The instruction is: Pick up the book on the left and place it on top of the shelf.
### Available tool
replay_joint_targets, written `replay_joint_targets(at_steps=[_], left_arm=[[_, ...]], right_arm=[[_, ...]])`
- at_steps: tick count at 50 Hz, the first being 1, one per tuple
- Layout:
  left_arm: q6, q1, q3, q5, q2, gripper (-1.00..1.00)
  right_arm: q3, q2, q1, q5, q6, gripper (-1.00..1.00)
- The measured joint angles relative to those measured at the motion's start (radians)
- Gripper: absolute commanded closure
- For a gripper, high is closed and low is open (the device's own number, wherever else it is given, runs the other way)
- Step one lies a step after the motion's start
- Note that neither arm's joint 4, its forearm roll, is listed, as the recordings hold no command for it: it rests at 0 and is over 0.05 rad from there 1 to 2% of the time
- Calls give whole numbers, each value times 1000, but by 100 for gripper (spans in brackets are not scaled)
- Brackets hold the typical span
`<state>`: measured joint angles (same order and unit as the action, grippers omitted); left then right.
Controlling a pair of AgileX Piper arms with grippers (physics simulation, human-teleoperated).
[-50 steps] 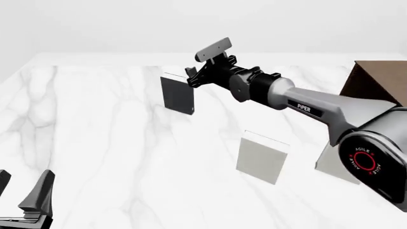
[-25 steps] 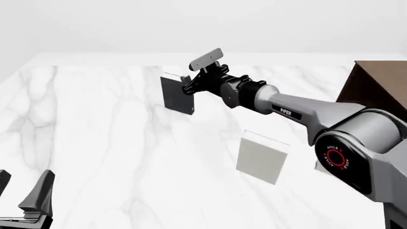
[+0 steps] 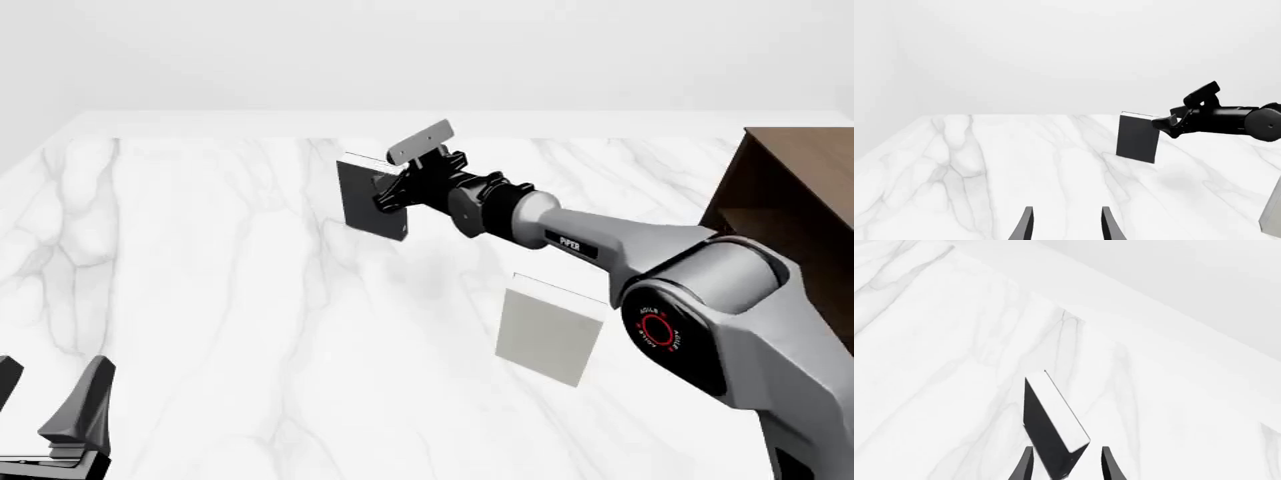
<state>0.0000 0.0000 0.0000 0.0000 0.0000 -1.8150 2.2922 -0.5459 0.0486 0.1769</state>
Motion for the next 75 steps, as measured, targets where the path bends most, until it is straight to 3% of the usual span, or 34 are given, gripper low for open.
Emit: replay_joint_targets(at_steps=[67, 68, 75], left_arm=[[0, 0, 0, 0, 0, -100], [0, 0, 0, 0, 0, -100], [0, 0, 0, 0, 0, -100]], right_arm=[[-223, 199, 5, -75, -9, -100], [-224, 200, 5, -76, -9, 100], [-210, 187, 0, -62, -2, 100]])
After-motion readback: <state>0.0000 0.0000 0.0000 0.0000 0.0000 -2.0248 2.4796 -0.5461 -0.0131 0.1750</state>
